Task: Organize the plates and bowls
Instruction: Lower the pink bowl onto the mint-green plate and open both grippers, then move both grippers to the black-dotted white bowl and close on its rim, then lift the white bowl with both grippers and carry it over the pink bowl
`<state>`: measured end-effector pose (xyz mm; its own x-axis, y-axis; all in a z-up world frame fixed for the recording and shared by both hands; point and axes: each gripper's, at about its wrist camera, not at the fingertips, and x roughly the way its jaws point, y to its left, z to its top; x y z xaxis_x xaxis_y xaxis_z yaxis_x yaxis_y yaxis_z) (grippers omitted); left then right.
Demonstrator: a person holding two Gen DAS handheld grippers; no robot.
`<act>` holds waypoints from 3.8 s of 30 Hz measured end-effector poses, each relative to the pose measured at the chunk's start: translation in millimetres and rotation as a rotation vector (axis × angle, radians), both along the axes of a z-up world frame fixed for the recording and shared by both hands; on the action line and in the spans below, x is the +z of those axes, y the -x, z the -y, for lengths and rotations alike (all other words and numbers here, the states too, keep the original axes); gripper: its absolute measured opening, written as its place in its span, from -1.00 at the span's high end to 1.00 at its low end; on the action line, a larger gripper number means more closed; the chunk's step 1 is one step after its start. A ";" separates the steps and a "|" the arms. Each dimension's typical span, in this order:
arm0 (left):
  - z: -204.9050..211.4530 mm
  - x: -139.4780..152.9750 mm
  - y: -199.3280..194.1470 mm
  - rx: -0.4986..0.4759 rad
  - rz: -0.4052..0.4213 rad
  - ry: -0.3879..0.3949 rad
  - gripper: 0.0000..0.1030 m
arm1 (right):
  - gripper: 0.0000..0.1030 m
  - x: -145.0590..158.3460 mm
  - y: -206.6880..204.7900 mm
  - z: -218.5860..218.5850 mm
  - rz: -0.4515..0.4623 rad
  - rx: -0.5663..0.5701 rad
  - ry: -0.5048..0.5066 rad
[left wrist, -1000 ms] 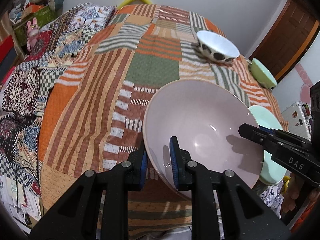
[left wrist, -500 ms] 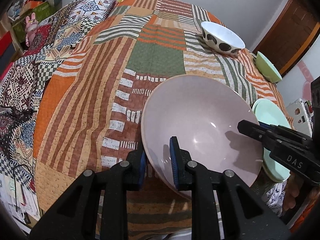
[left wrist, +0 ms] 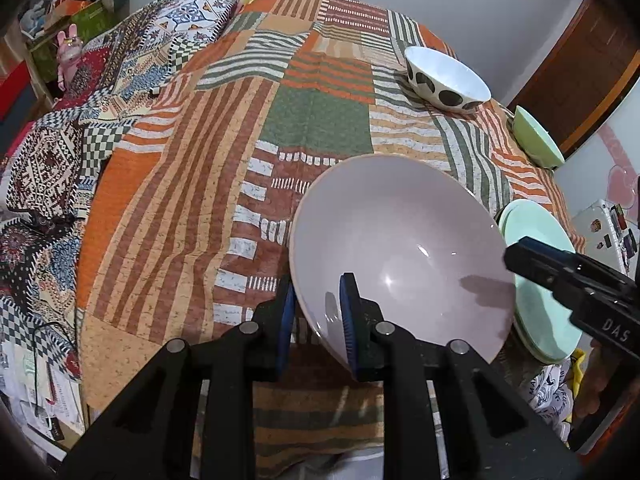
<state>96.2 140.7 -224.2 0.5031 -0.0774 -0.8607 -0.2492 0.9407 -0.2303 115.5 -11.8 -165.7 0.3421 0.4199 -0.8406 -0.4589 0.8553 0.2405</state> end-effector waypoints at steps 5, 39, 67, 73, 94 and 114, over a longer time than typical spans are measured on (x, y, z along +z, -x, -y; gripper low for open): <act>4.3 23.3 3.6 -0.006 0.049 -0.047 0.51 | 0.29 16.6 1.6 16.4 0.037 -0.021 -0.014; 51.9 136.1 -174.0 -0.099 0.328 -0.176 -0.24 | 0.05 110.1 -116.7 106.5 0.299 -0.290 -0.052; 25.9 8.6 -288.3 -0.138 0.137 -0.104 -0.24 | 0.65 -0.4 -229.7 42.0 0.091 -0.153 0.089; 27.4 -4.2 -297.3 -0.143 0.104 -0.085 -0.20 | 0.65 1.4 -222.2 30.9 0.109 -0.098 0.115; 43.4 43.4 -232.2 -0.203 0.145 -0.129 0.76 | 0.68 27.5 -177.6 26.9 0.065 -0.097 0.015; 41.7 127.9 -68.6 -0.122 0.284 -0.175 0.75 | 0.68 93.2 -66.1 20.1 0.180 -0.047 -0.100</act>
